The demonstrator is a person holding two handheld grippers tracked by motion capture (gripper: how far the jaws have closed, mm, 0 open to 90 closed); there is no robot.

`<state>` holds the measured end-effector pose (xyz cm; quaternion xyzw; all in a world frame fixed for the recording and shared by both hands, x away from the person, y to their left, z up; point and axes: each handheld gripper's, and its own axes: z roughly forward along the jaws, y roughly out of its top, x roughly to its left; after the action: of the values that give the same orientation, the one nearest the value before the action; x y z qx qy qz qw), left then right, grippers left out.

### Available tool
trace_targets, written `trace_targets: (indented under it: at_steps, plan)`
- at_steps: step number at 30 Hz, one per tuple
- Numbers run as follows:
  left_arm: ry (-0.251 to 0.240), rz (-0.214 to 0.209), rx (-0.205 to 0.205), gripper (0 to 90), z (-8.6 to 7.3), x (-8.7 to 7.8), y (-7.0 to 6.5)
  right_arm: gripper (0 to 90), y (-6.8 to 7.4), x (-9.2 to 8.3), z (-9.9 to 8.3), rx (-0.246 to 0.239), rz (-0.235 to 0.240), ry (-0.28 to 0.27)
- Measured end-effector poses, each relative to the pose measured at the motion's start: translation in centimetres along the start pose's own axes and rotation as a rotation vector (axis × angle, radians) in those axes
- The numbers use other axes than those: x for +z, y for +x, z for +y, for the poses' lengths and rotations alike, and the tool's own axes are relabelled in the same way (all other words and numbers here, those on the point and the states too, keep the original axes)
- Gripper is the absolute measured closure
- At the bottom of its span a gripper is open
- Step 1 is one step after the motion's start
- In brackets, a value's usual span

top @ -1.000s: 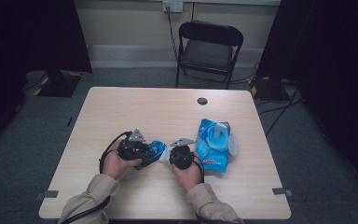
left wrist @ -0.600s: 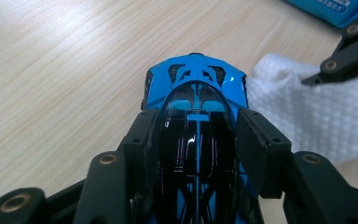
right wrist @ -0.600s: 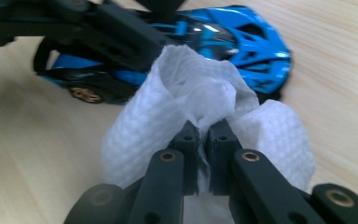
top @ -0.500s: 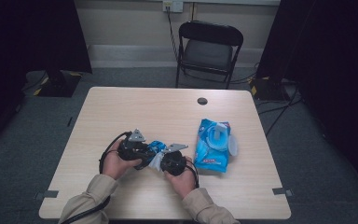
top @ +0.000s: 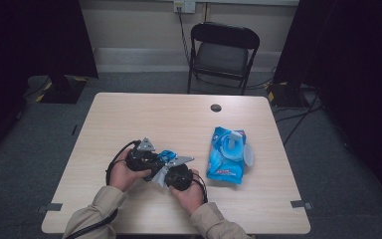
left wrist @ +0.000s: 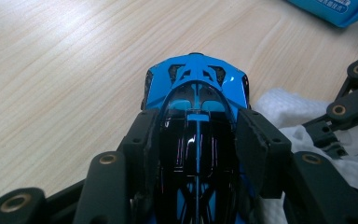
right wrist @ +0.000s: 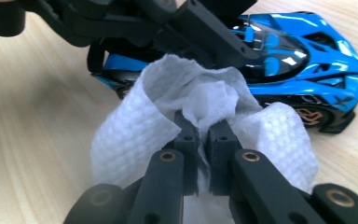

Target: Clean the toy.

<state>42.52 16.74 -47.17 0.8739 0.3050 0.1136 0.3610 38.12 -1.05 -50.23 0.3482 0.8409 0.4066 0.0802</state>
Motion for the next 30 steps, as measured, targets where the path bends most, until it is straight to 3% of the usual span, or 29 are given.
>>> trace_targets:
  at_steps: [15,22,30]
  plan:
    - [0.002,0.008,-0.001,50.6,0.0,0.0,-0.1,85.2,2.4,0.7,0.2,-0.047,0.065,0.013]
    - [-0.002,0.008,-0.004,50.6,0.0,0.0,-0.2,82.1,2.0,0.1,0.0,-0.056,0.081,0.003]
    - [-0.005,0.006,0.003,47.2,0.0,0.1,-0.3,67.2,1.1,-1.5,0.2,-0.093,0.073,-0.002]
